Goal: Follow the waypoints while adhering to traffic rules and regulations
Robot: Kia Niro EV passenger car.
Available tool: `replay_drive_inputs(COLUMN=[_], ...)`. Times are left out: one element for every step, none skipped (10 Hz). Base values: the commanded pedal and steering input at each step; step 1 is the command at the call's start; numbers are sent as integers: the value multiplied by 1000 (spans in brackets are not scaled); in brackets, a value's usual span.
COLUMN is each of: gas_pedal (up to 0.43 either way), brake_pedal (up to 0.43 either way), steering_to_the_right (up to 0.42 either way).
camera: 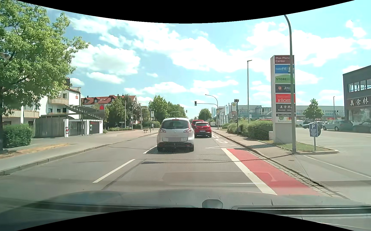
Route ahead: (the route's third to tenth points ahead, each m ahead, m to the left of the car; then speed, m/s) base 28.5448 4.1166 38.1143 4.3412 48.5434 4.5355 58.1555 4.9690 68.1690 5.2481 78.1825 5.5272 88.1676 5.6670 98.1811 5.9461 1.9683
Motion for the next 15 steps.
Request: replay_drive_inputs(gas_pedal=[197,197,197,197,197,197,197,189,189,189,189,177,177,177,118], brake_pedal=[6,6,6,6,6,6,6,6,6,6,6,6,6,6,6], steering_to_the_right=[-1,-1,-1,-1,-1,-1,-1,-1,-1,-1,-1,-1,-1,-1,-1])
